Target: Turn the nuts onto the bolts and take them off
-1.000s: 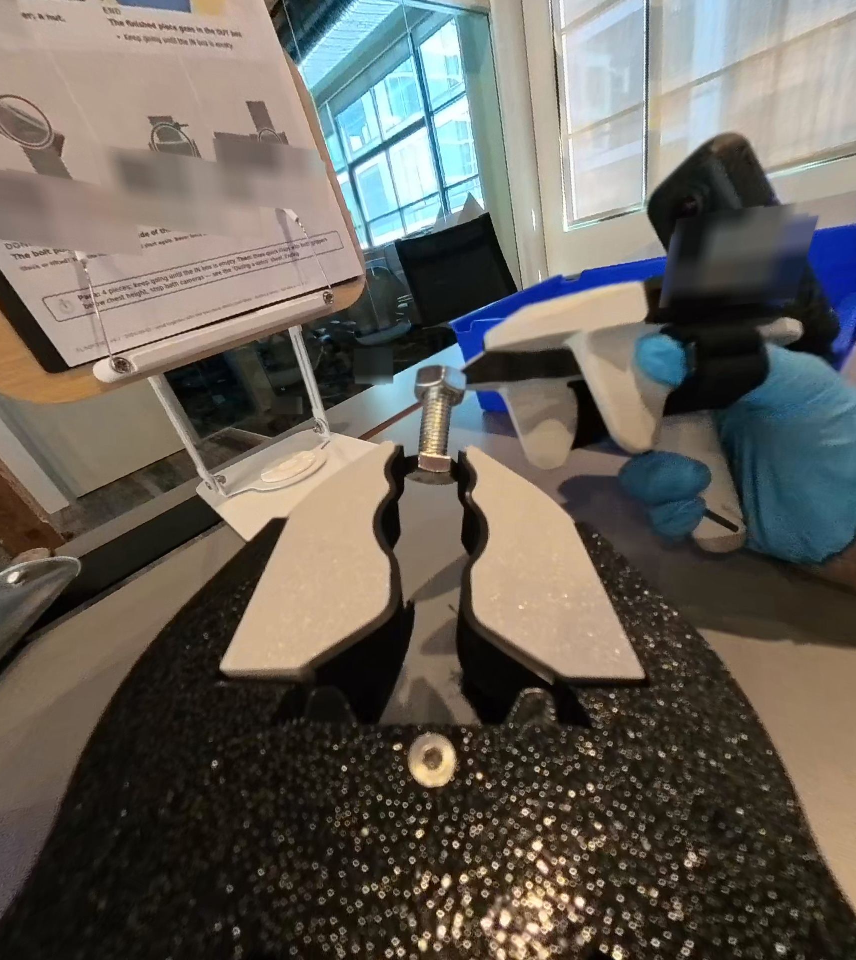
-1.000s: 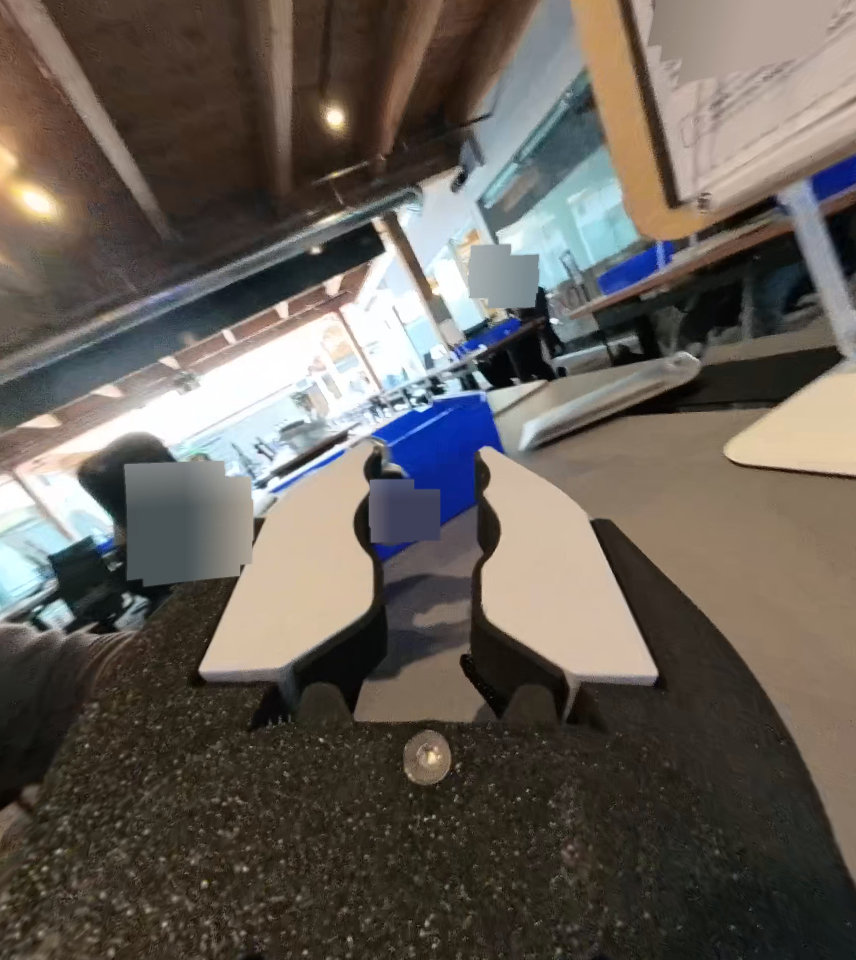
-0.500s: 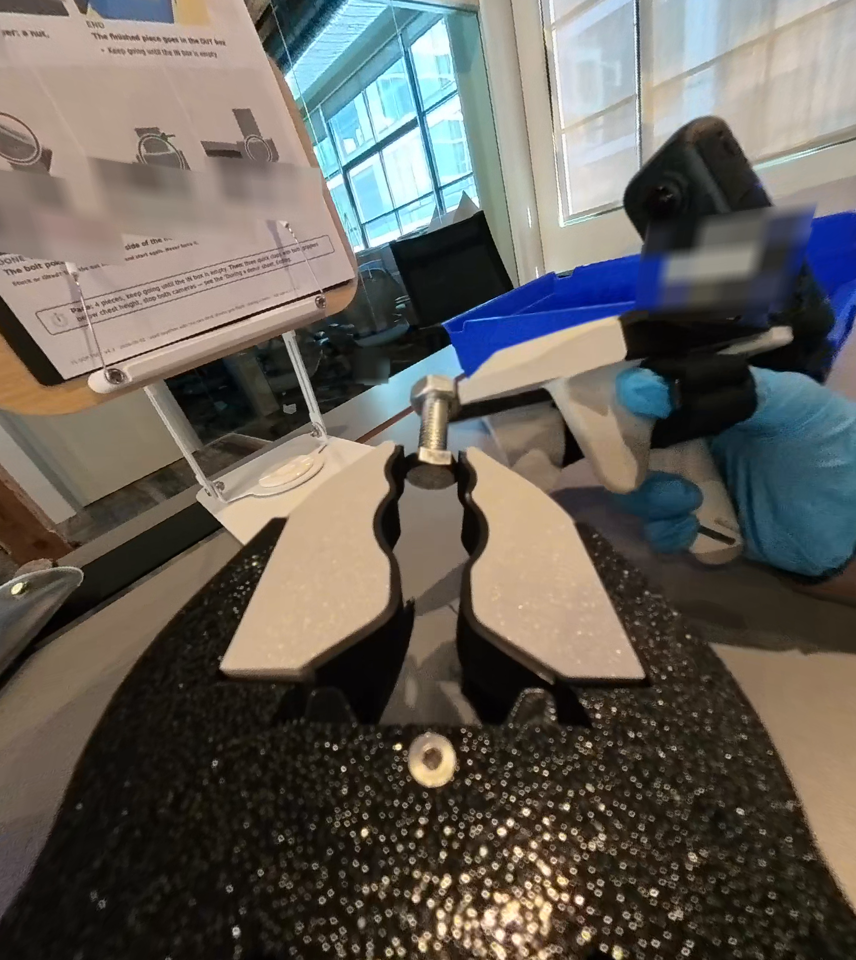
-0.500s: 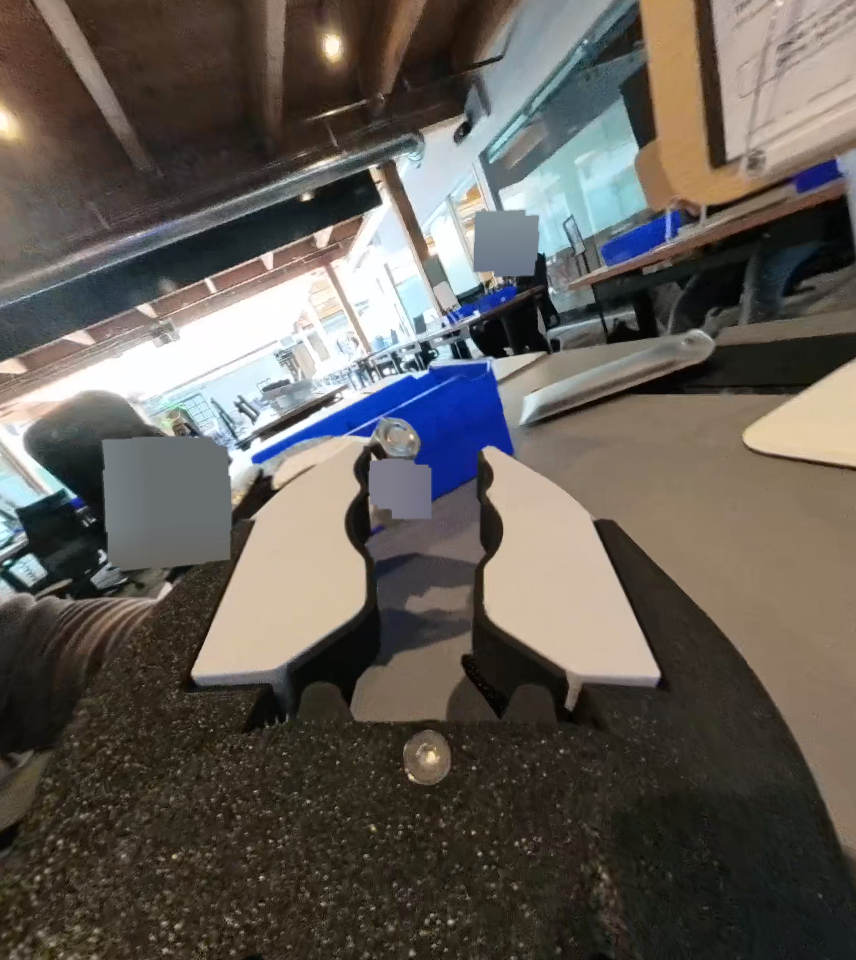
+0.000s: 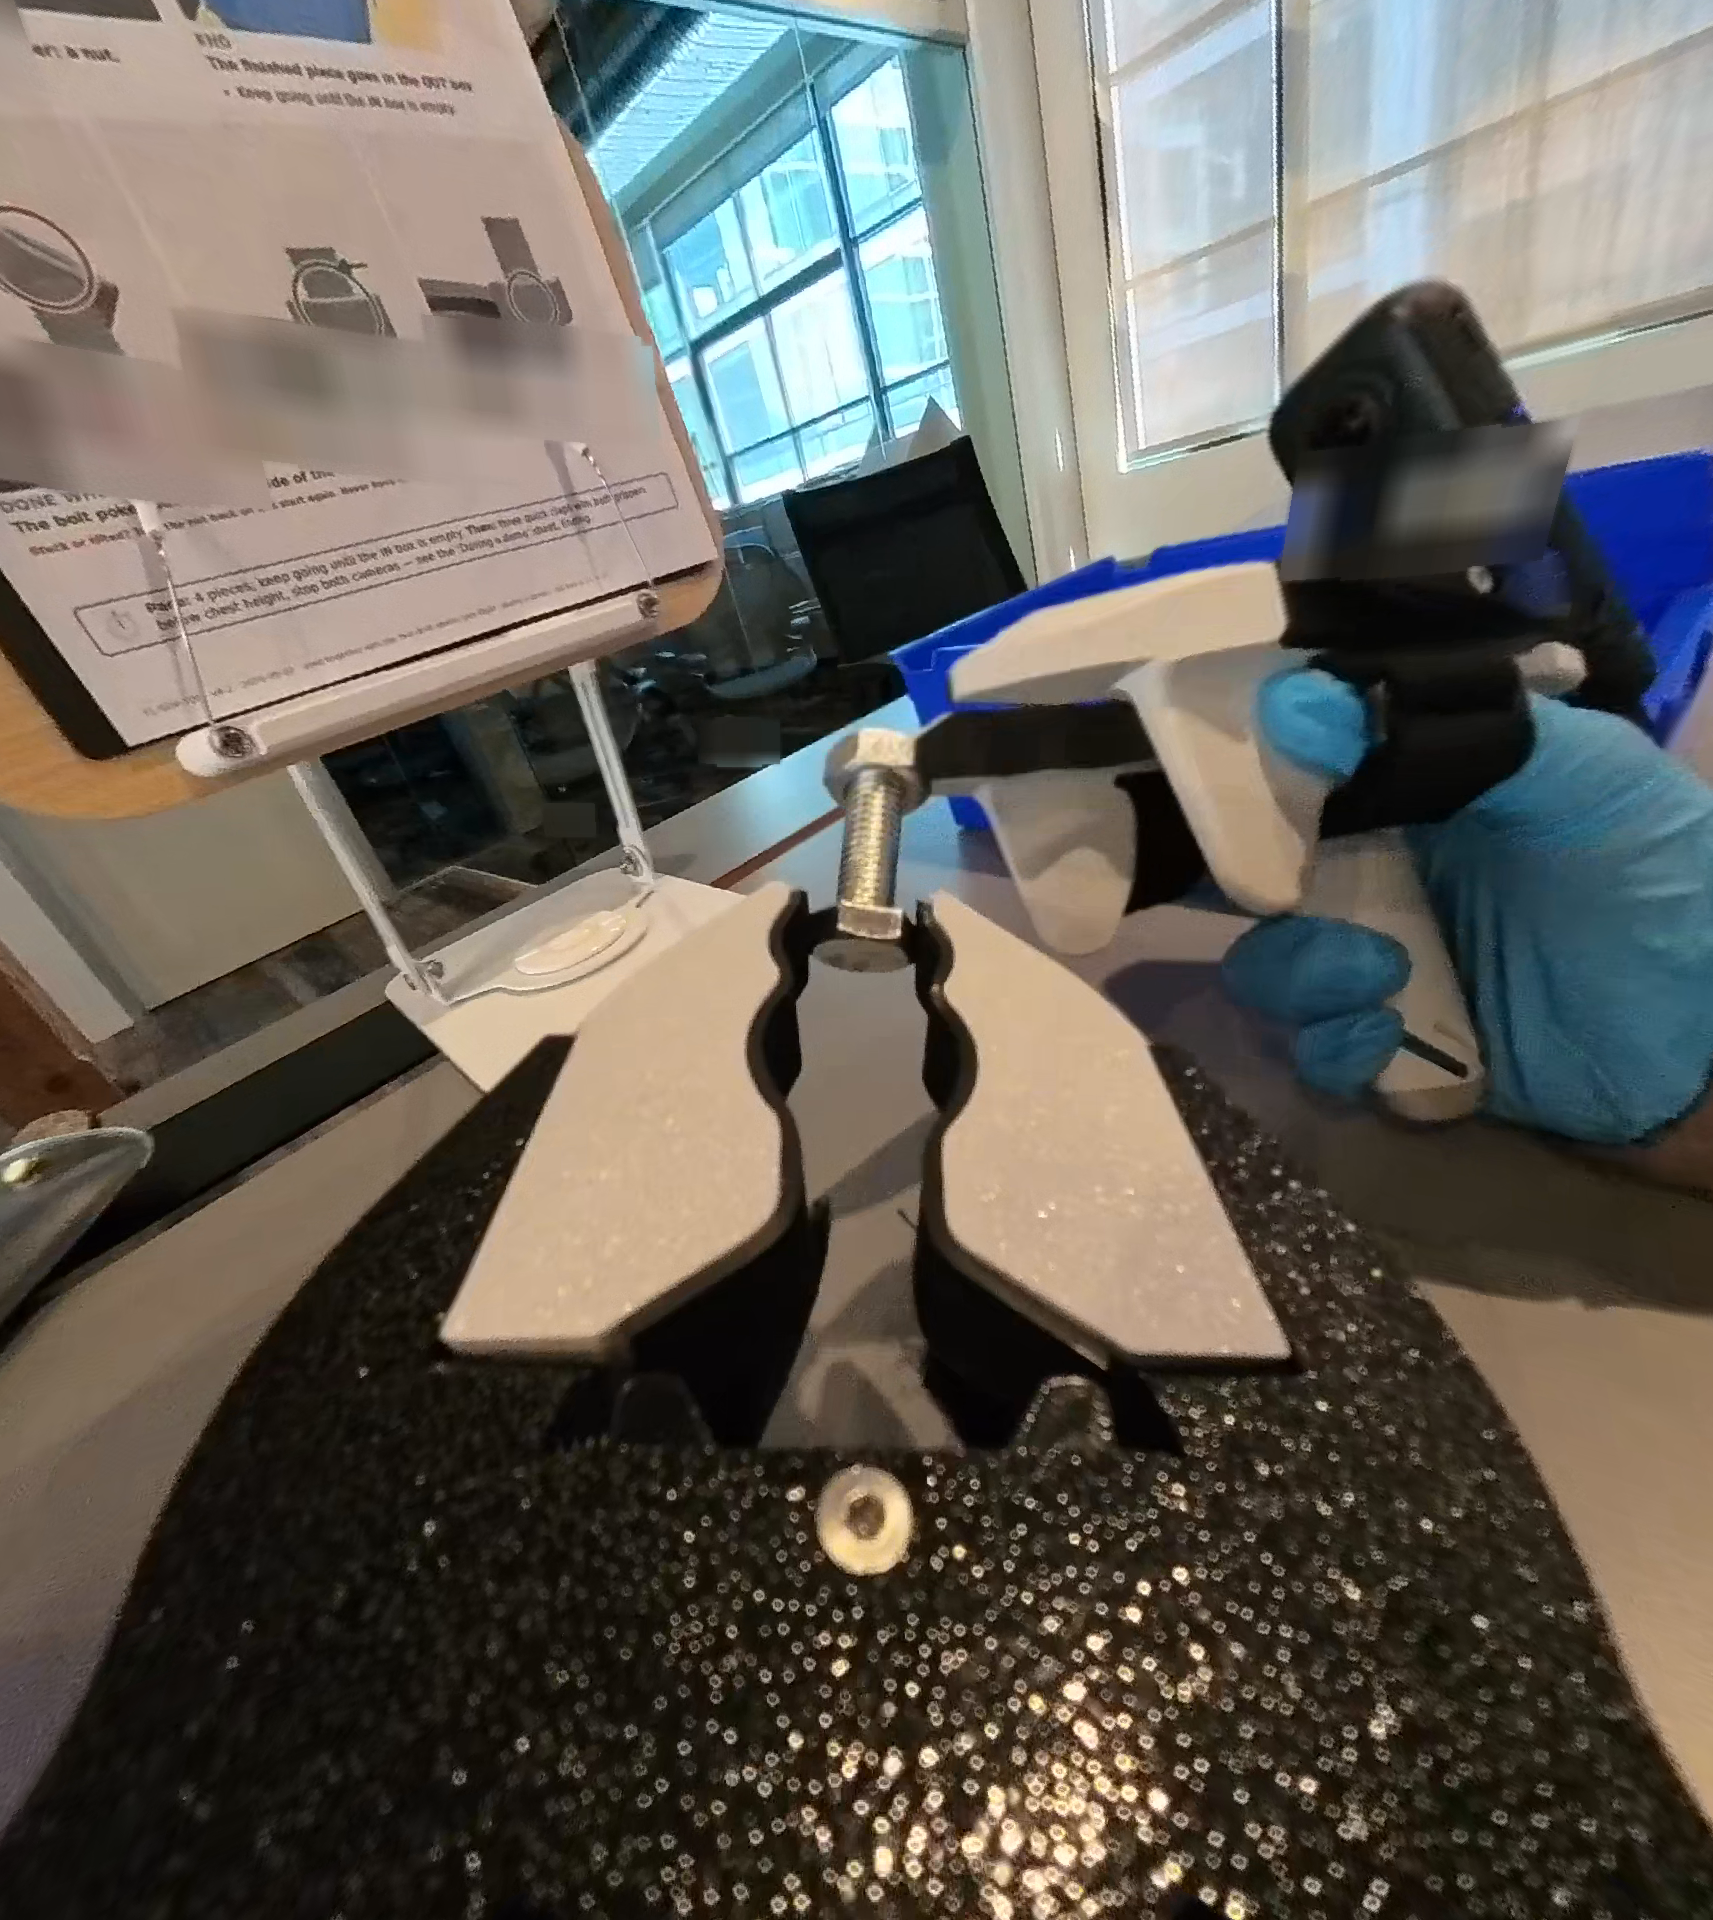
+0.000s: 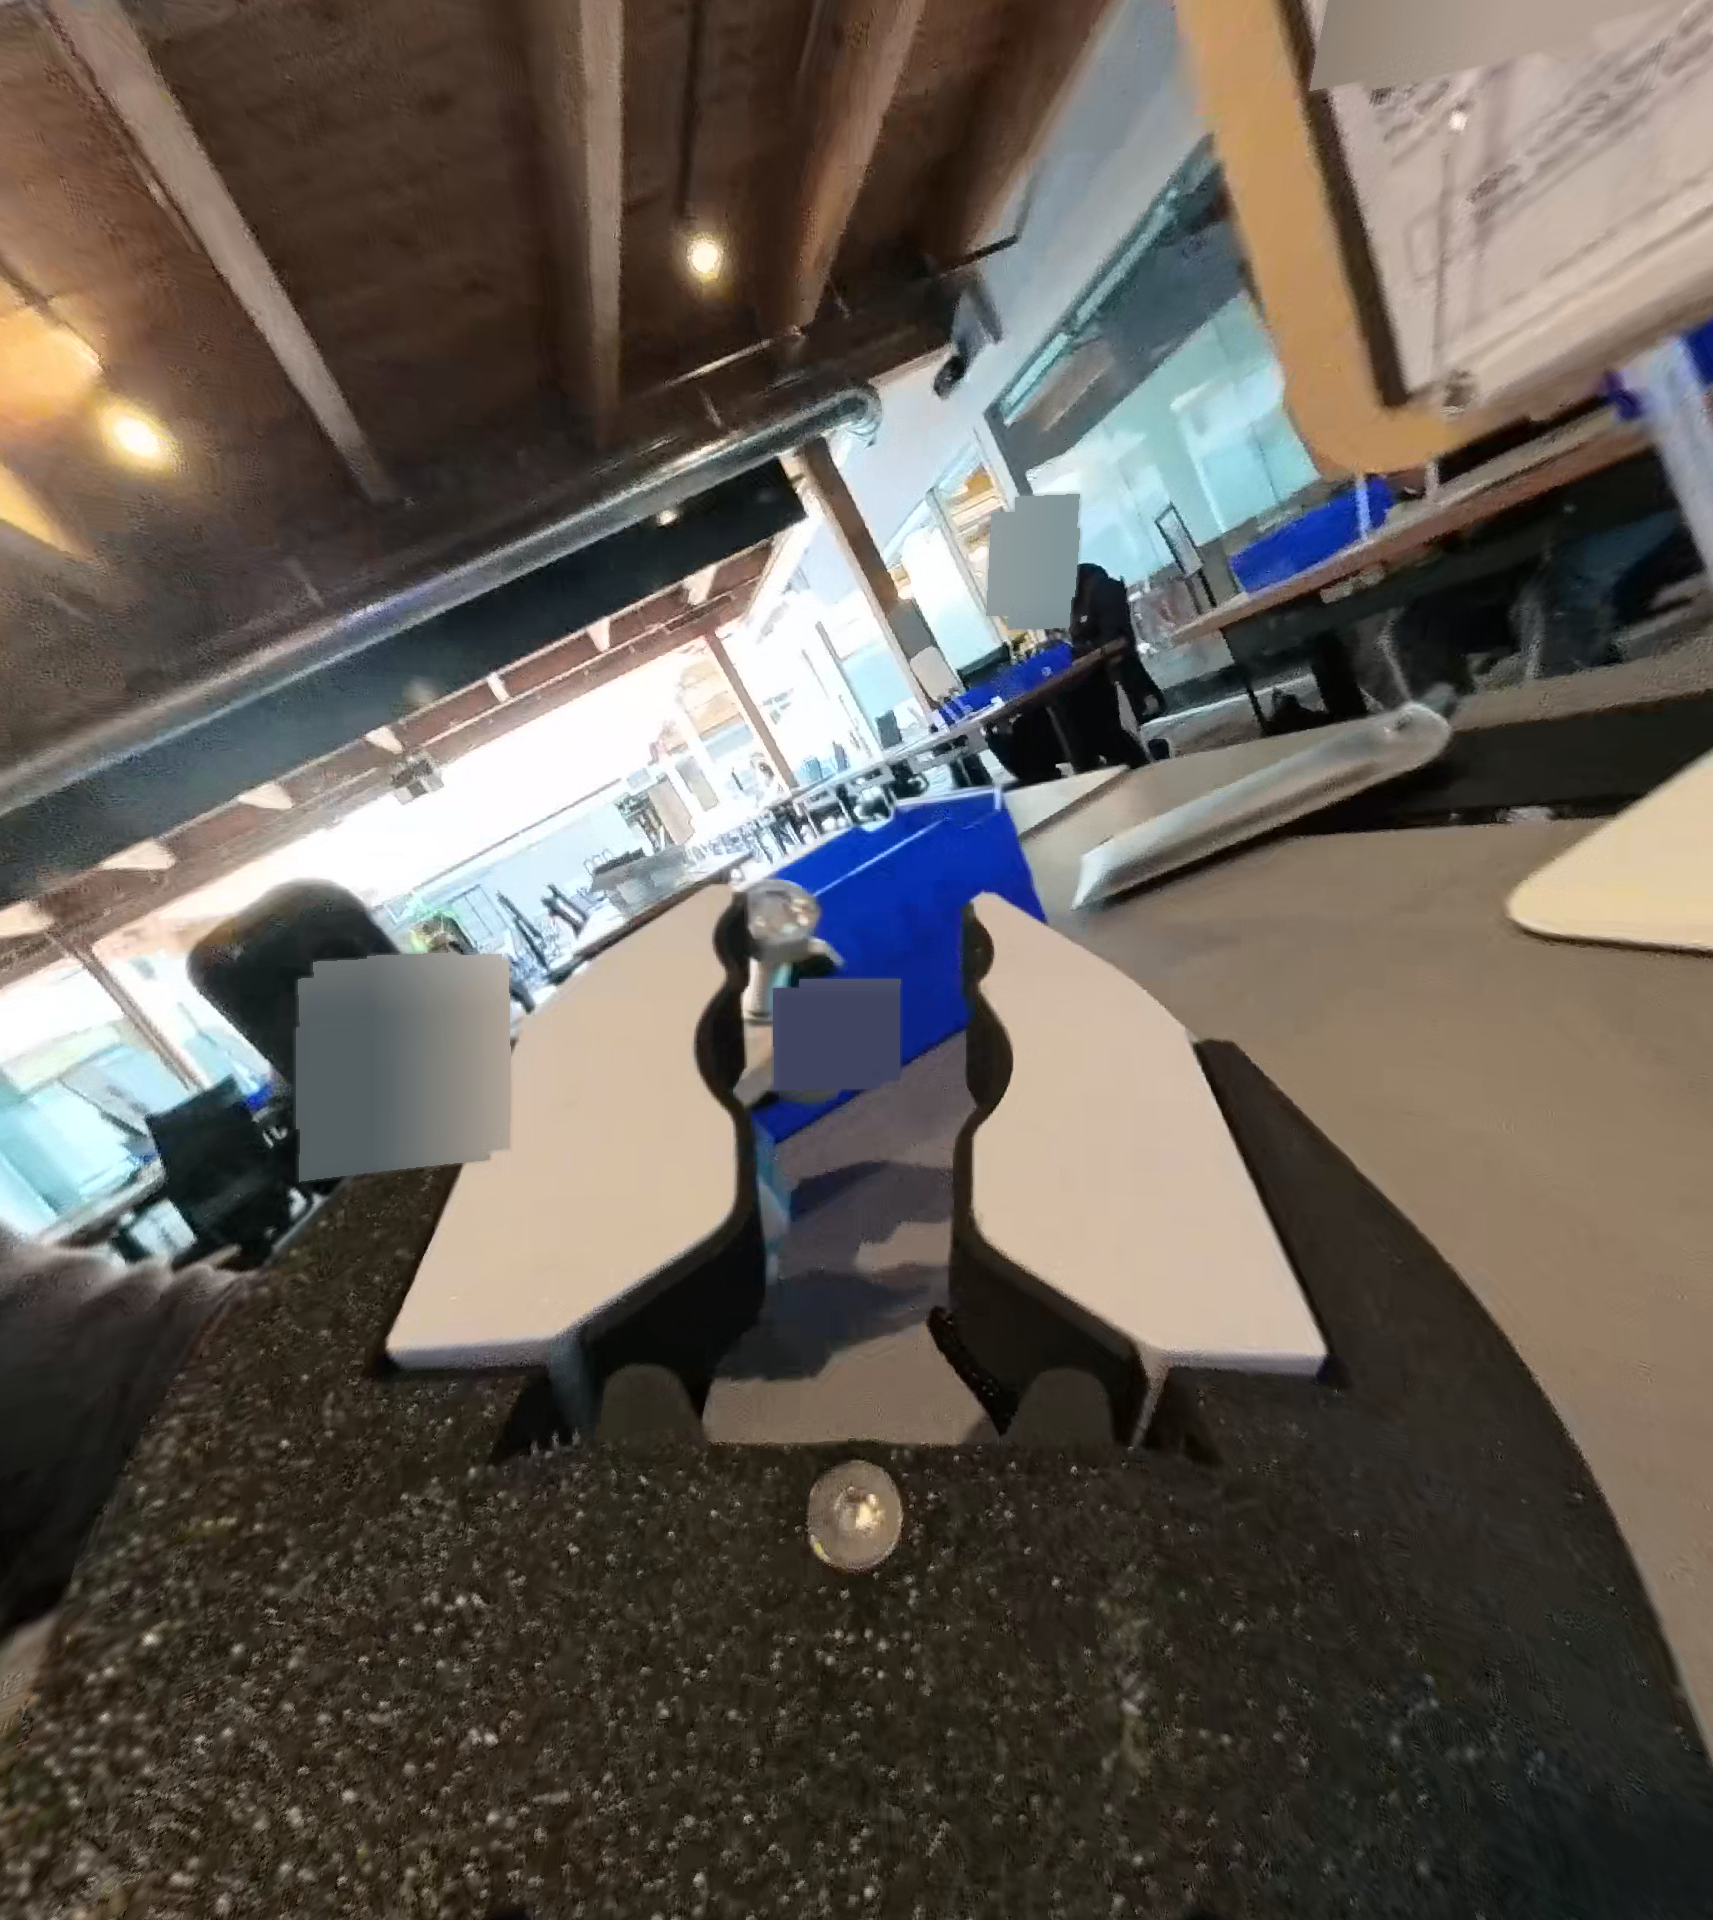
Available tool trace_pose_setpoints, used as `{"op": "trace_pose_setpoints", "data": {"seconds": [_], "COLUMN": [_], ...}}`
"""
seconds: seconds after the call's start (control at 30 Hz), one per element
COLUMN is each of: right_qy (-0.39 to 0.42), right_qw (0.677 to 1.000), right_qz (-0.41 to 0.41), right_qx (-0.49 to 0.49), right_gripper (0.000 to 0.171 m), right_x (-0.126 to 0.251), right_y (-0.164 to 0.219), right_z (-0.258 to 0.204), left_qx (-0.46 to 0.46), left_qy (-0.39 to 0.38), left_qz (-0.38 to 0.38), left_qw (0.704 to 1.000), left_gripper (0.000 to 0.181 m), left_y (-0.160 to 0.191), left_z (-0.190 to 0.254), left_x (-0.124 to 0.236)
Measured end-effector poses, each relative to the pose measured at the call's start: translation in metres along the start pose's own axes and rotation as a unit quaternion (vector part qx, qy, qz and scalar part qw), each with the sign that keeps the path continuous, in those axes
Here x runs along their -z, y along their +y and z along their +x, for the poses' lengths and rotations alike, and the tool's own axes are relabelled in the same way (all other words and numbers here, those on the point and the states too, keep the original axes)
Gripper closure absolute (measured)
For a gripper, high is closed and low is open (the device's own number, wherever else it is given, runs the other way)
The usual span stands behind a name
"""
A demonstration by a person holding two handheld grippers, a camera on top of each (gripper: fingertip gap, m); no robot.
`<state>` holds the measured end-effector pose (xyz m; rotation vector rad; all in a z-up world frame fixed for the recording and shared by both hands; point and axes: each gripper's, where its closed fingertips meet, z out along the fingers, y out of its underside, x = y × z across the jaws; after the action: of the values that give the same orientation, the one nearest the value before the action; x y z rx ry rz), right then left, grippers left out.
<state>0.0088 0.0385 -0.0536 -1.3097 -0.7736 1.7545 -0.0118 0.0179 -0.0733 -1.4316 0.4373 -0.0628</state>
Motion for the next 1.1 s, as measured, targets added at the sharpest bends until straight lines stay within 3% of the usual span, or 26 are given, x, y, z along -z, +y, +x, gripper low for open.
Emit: {"op": "trace_pose_setpoints", "data": {"seconds": [0.2, 0.33, 0.5, 0.57, 0.67, 0.83, 1.0, 1.1], "right_qy": [0.054, -0.007, 0.056, 0.025, -0.009, 0.029, -0.019, 0.023], "right_qw": [0.998, 1.0, 0.998, 0.999, 1.0, 0.999, 0.999, 0.999], "right_qz": [-0.028, 0.002, -0.014, 0.007, -0.025, -0.026, -0.005, -0.026], "right_qx": [0.015, -0.004, 0.001, -0.02, -0.015, -0.018, -0.027, -0.013], "right_gripper": [0.138, 0.131, 0.142, 0.137, 0.126, 0.134, 0.127, 0.13], "right_x": [0.002, -0.004, 0.006, 0.006, -0.009, 0.001, -0.008, -0.004], "right_y": [0.011, 0.001, 0.007, -0.001, 0.01, 0.014, 0.004, 0.013], "right_z": [0.016, -0.004, 0.019, 0.013, -0.005, 0.014, -0.005, 0.007], "left_qx": [0.005, 0.004, 0.006, 0.003, -0.009, -0.007, -0.009, -0.014], "left_qy": [-0.003, 0.002, -0.002, -0.002, 0.004, -0.005, 0.003, -0.004], "left_qz": [0.004, 0.0, 0.006, 0.002, -0.001, 0.011, 0.003, 0.001], "left_qw": [1.0, 1.0, 1.0, 1.0, 1.0, 1.0, 1.0, 1.0], "left_gripper": [0.162, 0.162, 0.162, 0.162, 0.162, 0.162, 0.162, 0.162], "left_y": [-0.001, 0.001, -0.002, 0.0, 0.001, -0.005, -0.001, -0.001], "left_z": [-0.002, 0.001, -0.002, -0.002, 0.003, -0.002, 0.002, 0.001], "left_x": [0.001, -0.001, 0.002, 0.001, -0.002, 0.003, -0.001, 0.001]}}
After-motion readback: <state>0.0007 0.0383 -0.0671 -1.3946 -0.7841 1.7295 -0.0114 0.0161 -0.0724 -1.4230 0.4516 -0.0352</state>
